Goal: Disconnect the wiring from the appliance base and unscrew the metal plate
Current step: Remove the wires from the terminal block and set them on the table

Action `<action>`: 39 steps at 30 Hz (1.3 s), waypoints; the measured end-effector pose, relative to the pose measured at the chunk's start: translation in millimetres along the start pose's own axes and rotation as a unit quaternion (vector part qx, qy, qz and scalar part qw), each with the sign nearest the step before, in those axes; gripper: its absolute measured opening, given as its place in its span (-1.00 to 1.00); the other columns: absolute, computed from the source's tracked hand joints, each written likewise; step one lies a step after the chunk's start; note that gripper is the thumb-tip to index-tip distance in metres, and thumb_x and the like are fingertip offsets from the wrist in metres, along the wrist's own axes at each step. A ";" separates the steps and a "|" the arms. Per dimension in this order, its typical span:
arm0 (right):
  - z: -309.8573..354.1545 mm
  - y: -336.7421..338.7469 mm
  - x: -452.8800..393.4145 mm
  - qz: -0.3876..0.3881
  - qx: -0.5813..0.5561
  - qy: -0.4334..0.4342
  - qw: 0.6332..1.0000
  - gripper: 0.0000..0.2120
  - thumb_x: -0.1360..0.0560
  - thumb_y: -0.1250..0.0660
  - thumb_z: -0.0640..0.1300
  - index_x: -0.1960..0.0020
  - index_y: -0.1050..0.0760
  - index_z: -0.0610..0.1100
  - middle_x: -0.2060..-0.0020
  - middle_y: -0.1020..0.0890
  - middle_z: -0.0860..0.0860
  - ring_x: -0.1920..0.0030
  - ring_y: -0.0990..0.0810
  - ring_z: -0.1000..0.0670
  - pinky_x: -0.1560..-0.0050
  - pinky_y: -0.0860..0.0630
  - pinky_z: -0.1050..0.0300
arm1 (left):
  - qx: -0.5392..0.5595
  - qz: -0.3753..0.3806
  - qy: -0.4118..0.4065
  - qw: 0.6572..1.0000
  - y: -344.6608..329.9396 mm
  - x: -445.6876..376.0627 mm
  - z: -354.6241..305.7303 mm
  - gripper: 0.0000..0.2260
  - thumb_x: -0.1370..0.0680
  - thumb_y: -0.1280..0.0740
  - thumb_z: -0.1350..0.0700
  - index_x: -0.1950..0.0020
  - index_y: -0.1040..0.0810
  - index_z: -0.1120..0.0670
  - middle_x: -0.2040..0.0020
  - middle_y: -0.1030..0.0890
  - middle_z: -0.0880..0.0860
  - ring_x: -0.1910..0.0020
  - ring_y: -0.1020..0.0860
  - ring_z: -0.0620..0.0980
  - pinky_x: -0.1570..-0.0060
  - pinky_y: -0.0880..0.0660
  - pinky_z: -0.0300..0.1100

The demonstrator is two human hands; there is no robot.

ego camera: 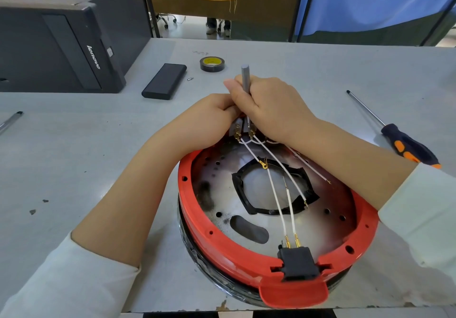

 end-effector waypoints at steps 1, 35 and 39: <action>2.8 2.4 2.5 -0.008 0.007 0.017 1.000 -0.62 -0.63 0.03 0.13 0.34 -0.15 0.06 0.49 -0.34 0.09 0.43 -0.33 0.07 0.35 -0.18 0.09 | -0.002 0.001 0.001 1.000 0.0 0.1 0.2 -0.78 -0.63 -0.12 0.09 -0.03 -0.57 -0.02 -0.03 -0.65 0.11 -0.06 -0.57 0.08 -0.01 -0.46 -0.11; -8.5 -4.6 -6.6 0.009 -0.009 -0.025 1.000 -0.59 -0.63 0.02 0.14 0.36 -0.18 0.03 0.45 -0.39 0.07 0.39 -0.38 0.11 0.39 -0.20 0.12 | -0.010 0.006 0.008 1.000 -0.7 1.0 -0.7 -0.77 -0.64 -0.11 0.11 -0.08 -0.56 -0.02 -0.08 -0.63 0.16 -0.02 -0.56 0.10 0.02 -0.45 -0.11; -9.7 -2.2 -5.3 0.006 -0.022 -0.026 0.999 -0.59 -0.62 0.01 0.15 0.35 -0.22 0.01 0.45 -0.41 0.07 0.39 -0.41 0.08 0.35 -0.21 0.08 | -0.008 0.016 0.003 1.000 -2.3 0.5 -1.6 -0.75 -0.64 -0.11 0.11 -0.16 -0.56 -0.03 -0.11 -0.63 0.10 -0.14 -0.54 0.09 -0.14 -0.42 -0.09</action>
Point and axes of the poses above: each hand's wrist, its own x-axis away from the middle knuckle, its own y-axis out of the back of the hand, z = x × y, the point moved 9 cm from there along -x, towards the middle knuckle
